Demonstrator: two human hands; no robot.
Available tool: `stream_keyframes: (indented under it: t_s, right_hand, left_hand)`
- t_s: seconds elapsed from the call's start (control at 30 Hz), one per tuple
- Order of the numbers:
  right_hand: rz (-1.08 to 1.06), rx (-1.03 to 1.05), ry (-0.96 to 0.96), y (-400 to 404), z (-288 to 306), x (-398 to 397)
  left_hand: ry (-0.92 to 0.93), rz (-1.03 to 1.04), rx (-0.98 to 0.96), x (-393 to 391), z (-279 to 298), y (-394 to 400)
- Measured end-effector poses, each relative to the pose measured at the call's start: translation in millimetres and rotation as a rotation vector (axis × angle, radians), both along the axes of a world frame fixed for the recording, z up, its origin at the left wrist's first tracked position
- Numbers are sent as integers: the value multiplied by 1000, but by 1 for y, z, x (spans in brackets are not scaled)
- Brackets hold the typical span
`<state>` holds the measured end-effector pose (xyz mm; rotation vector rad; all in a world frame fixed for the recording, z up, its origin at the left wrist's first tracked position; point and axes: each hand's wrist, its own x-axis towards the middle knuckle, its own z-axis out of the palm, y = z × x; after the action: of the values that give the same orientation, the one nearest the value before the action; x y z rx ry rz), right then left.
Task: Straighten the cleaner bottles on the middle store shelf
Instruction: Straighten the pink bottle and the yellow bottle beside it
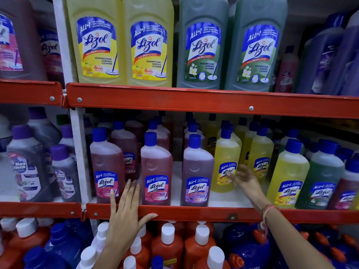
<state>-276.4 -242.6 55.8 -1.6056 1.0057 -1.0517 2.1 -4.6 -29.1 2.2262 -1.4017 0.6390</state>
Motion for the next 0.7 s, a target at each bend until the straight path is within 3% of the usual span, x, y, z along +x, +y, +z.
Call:
stream_keyframes:
  t_s: [0.3, 0.7]
  right_hand:
    - [153, 80, -15, -10, 0, 9]
    - [231, -38, 95, 8, -4, -16]
  left_hand:
    - [-22, -13, -65, 1, -4, -3]
    - [-4, -24, -22, -2, 1, 3]
